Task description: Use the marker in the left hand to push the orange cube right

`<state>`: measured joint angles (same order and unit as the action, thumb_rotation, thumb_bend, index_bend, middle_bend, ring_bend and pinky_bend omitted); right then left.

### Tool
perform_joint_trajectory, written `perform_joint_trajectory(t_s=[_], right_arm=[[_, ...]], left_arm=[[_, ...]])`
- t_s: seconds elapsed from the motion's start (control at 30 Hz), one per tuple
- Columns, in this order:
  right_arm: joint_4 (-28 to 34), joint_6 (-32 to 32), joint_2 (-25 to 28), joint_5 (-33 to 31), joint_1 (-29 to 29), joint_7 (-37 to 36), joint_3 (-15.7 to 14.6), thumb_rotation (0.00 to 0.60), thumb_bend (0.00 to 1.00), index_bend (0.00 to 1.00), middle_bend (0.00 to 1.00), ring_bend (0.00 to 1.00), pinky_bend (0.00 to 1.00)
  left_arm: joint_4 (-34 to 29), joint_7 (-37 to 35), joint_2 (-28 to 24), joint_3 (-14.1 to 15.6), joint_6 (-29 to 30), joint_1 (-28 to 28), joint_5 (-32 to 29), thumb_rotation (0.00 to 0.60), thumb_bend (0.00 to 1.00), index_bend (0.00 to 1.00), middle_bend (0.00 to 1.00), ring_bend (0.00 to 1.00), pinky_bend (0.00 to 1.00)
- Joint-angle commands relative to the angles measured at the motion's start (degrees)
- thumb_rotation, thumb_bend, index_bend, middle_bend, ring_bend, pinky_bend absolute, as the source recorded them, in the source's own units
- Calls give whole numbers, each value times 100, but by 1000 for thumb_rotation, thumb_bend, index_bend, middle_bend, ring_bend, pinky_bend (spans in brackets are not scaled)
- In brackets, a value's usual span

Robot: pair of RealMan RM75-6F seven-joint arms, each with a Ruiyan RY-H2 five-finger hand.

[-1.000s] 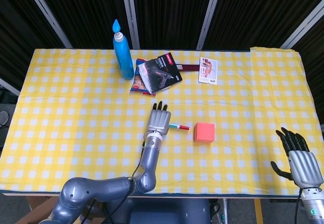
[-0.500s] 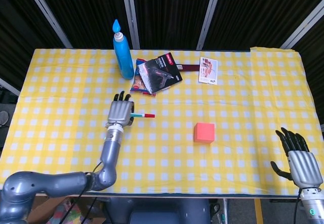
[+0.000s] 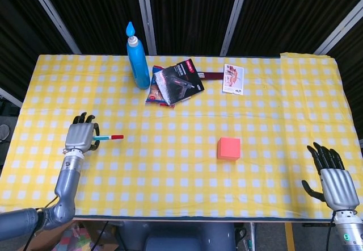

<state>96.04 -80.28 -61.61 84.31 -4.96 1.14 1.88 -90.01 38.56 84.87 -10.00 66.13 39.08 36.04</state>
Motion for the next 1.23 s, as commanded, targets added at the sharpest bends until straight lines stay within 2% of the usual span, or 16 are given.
perform_joint_trajectory(t_s=[0.03, 0.23, 0.4, 0.5, 0.63, 0.8, 0.93, 1.03, 1.23], right_arm=[[-7, 7, -4, 2, -3, -3, -2, 600, 378, 0, 0, 0, 0], [-26, -4, 3, 39, -2, -31, -10, 600, 378, 0, 0, 0, 0], [-34, 6, 18, 50, -3, -44, -18, 600, 378, 0, 0, 0, 0], [-39, 0, 19, 66, -4, -49, -21, 600, 377, 0, 0, 0, 0], [-52, 13, 19, 70, -9, -37, -26, 600, 378, 0, 0, 0, 0], [-52, 77, 19, 61, -31, 78, -47, 600, 377, 0, 0, 0, 0], [-26, 111, 17, 54, -45, 109, -52, 600, 378, 0, 0, 0, 0], [-34, 82, 3, 77, -48, 145, -45, 600, 378, 0, 0, 0, 0], [-72, 28, -61, 152, -53, 197, -46, 600, 378, 0, 0, 0, 0]], left_arm=[[159, -117, -29, 46, -131, -47, 26, 600, 422, 517, 123, 0, 92], [312, -197, -8, 59, -232, -66, -5, 600, 259, 254, 56, 0, 78], [155, -410, -110, 28, -182, -168, 76, 600, 243, 92, 31, 0, 76], [-30, -614, -241, 38, -112, -290, 214, 600, 243, 95, 30, 0, 76], [-434, -1170, -641, 209, 150, -686, 810, 600, 243, 120, 28, 0, 76], [-687, -1979, -1226, 691, 760, -1353, 2130, 600, 230, 111, 3, 0, 59], [-721, -2269, -1662, 1148, 1297, -1829, 3053, 600, 138, 53, 0, 0, 33], [-767, -2474, -1867, 1342, 1579, -2116, 3373, 600, 89, 1, 0, 0, 8], [-754, -3086, -2139, 1619, 2127, -2681, 4002, 600, 70, 0, 0, 0, 7]])
